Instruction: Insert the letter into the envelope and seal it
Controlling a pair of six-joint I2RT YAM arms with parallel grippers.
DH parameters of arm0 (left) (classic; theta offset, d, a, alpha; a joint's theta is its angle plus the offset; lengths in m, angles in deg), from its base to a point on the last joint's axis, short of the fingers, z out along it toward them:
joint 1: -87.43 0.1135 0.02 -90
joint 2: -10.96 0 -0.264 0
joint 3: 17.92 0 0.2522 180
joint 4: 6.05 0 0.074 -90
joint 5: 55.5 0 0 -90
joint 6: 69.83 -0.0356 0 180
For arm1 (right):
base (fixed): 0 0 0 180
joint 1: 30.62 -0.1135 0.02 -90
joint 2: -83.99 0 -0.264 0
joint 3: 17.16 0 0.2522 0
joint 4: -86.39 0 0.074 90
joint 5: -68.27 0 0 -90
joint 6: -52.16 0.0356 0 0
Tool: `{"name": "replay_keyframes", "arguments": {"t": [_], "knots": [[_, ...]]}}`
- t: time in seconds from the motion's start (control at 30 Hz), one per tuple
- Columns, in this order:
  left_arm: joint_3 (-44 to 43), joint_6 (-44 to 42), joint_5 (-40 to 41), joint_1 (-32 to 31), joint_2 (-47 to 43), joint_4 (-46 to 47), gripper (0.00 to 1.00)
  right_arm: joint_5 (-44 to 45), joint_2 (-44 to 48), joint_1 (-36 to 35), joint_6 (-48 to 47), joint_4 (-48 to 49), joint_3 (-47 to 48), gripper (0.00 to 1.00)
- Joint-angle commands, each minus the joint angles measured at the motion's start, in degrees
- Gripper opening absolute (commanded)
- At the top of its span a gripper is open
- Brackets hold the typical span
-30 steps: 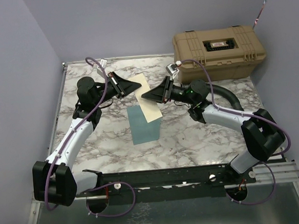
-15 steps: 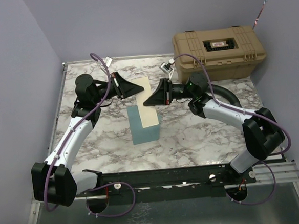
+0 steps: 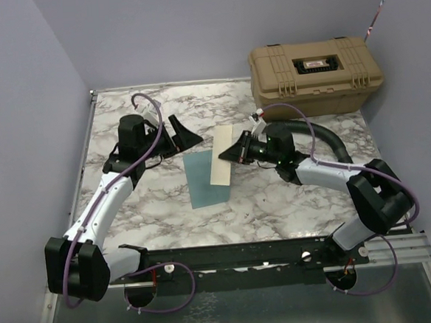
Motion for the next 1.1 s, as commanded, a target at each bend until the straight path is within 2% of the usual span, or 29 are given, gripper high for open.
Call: {"name": "replay_keyframes", "arguments": {"t": [0.0,0.13,0.37,0.7,1.07], "knots": [[7.75,-1.1,11.41,0.17,-1.1,-10.22,0.9,16.96,-1.93,0.16,-3.86,-1.05,-5.0,0.01],[13.21,1.72,13.65,0.16,1.38,-13.53,0.72,21.69,-4.92,-0.18,-5.3,3.98,-7.79,0.01],[17.51,4.41,12.22,0.13,9.09,-15.47,0.59,26.88,-11.45,-2.35,-9.48,13.49,-9.97,0.01],[18.97,7.4,9.99,0.11,14.71,-15.74,0.49,28.84,-16.46,-5.37,-10.02,18.65,-11.04,0.01],[18.28,8.0,9.89,0.08,15.57,-15.26,0.43,27.07,-19.38,-6.37,-7.89,16.06,-8.4,0.01]]}}
